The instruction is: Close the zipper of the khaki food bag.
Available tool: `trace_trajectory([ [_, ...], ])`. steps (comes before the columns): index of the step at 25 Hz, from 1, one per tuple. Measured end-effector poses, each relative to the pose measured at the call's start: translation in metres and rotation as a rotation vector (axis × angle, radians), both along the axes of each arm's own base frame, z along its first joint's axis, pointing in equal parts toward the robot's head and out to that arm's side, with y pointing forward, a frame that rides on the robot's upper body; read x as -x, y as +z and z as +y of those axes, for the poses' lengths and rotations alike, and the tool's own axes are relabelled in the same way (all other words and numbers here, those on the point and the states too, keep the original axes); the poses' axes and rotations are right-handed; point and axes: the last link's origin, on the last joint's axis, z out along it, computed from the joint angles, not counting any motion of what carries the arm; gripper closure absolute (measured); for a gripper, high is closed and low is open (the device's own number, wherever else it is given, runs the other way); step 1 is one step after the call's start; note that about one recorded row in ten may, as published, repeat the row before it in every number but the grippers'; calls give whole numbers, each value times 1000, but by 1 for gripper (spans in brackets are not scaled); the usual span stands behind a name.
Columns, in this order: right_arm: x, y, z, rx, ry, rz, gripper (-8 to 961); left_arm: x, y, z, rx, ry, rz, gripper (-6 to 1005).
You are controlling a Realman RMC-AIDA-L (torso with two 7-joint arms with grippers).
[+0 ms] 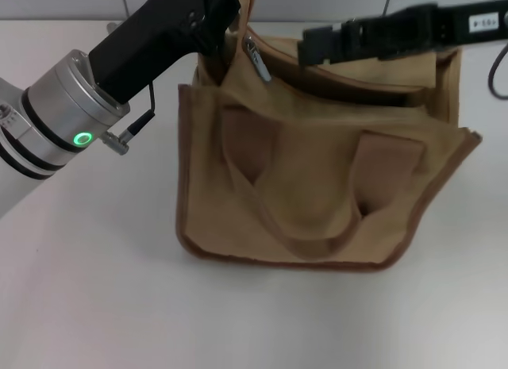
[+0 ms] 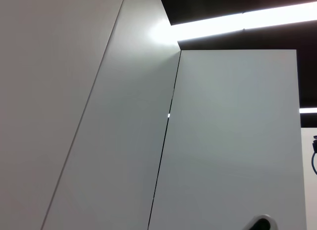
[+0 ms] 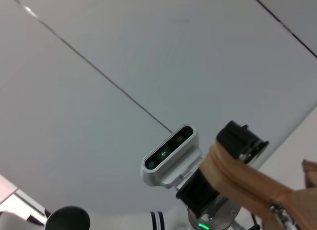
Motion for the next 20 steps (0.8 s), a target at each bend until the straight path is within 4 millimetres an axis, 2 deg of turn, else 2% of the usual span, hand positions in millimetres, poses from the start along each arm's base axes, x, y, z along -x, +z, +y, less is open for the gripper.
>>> trace_trajectory([
  [6, -2, 10, 11, 24, -102, 25, 200, -1, 2, 1, -11, 1, -9, 977],
  [20, 5, -10, 11, 105, -145, 26, 206, -6, 4, 5, 20, -3, -28, 978],
])
